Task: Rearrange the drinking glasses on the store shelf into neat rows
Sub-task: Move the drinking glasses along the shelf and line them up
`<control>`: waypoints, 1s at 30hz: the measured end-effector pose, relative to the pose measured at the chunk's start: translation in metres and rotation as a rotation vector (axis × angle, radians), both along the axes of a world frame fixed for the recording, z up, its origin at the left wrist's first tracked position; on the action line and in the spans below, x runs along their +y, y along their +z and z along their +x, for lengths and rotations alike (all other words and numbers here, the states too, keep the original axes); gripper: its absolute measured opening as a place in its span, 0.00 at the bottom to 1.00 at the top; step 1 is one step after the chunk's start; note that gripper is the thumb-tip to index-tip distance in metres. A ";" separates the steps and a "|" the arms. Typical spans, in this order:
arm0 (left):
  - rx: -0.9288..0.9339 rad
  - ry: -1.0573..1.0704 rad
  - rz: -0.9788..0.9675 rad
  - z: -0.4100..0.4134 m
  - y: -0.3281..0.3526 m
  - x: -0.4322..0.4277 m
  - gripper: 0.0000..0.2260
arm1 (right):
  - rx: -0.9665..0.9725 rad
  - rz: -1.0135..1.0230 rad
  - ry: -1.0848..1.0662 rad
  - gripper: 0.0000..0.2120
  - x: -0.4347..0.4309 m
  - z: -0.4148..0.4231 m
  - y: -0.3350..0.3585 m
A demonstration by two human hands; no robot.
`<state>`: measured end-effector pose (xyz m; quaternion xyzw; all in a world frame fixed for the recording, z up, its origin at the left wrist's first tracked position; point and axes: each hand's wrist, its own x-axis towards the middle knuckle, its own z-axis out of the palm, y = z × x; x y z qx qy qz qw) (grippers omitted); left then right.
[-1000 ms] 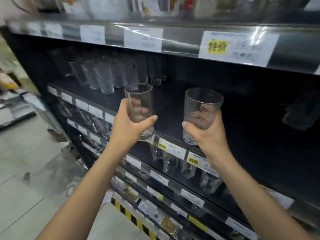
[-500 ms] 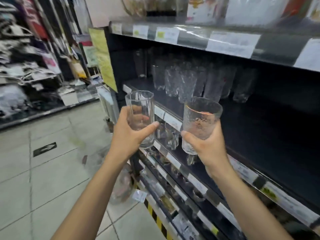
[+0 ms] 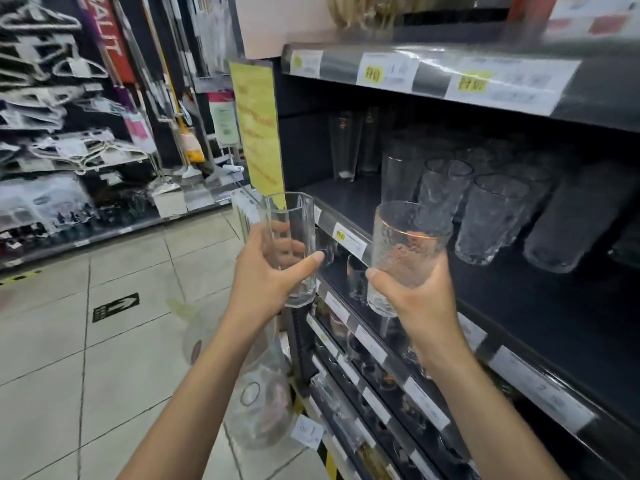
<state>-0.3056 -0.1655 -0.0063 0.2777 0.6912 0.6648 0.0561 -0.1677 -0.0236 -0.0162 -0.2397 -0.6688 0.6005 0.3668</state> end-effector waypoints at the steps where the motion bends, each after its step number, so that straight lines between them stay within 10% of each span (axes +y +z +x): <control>1: -0.001 -0.017 -0.008 -0.017 0.000 0.007 0.22 | -0.008 -0.001 -0.023 0.30 0.006 -0.015 0.000; 30: 0.021 -0.630 -0.061 -0.261 -0.002 0.126 0.22 | -0.226 0.053 -0.670 0.33 0.064 -0.251 0.021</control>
